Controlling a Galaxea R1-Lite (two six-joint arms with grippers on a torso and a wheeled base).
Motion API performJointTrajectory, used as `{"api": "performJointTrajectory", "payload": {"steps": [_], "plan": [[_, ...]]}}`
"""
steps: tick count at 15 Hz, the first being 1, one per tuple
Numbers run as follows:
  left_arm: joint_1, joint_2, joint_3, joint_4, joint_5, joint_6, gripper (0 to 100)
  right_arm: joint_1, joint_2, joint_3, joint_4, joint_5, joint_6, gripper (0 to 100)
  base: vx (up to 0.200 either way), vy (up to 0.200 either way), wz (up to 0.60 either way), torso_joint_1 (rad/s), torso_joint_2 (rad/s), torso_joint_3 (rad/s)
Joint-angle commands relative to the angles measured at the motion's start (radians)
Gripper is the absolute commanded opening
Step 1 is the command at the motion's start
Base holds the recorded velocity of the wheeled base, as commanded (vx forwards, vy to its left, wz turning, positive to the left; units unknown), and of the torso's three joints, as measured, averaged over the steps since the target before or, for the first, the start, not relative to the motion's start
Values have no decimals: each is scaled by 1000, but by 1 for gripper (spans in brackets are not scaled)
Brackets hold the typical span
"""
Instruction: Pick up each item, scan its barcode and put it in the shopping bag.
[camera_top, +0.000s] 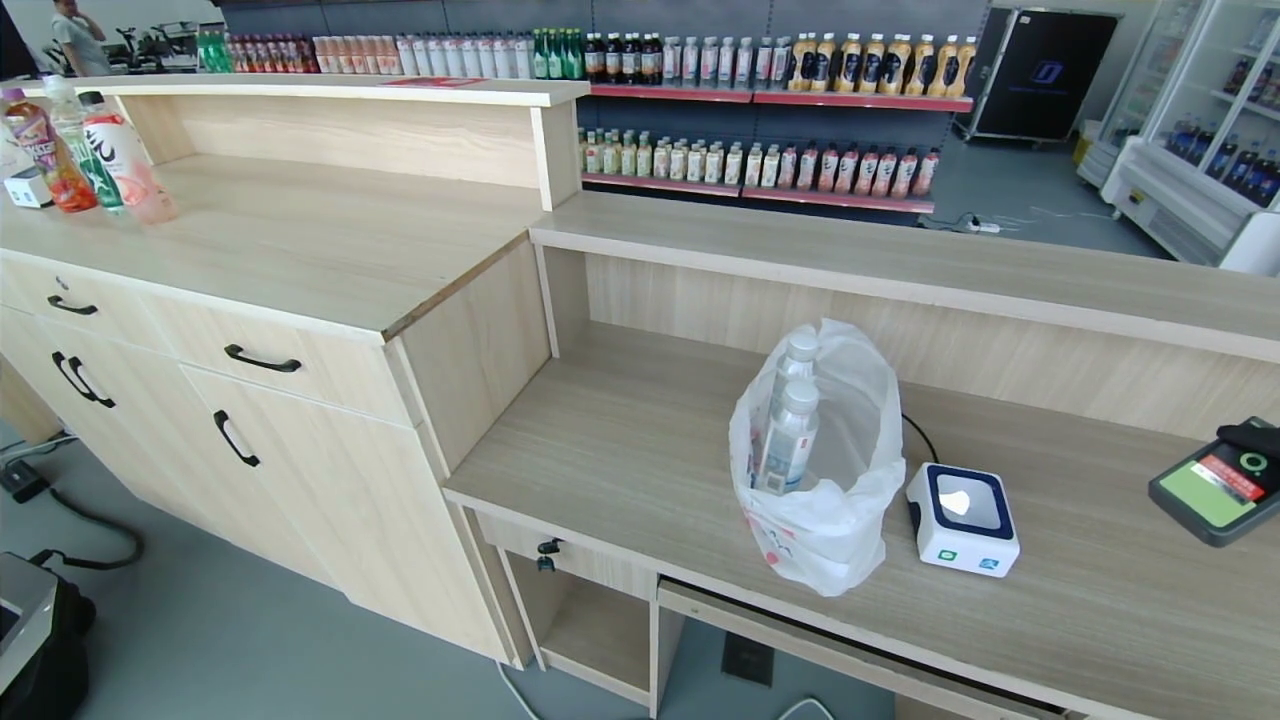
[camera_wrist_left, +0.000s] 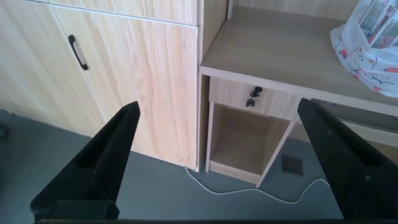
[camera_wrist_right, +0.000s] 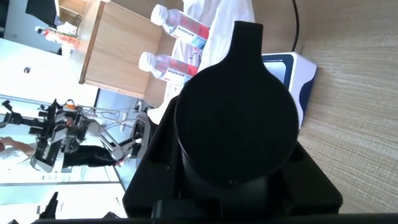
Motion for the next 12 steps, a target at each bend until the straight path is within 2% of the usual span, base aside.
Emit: {"api": "performJointTrajectory", "payload": {"steps": [1, 7, 12], "plan": [[0, 2, 0, 0, 0, 0, 100, 18, 19, 4, 1, 1, 0, 0, 0, 0, 0, 0, 0, 0], [0, 2, 0, 0, 1, 0, 100, 70, 58, -4, -2, -1, -41, 0, 0, 0, 0, 0, 0, 0], [0, 2, 0, 0, 1, 2, 100, 75, 82, -24, -3, -1, -44, 0, 0, 0, 0, 0, 0, 0]]}}
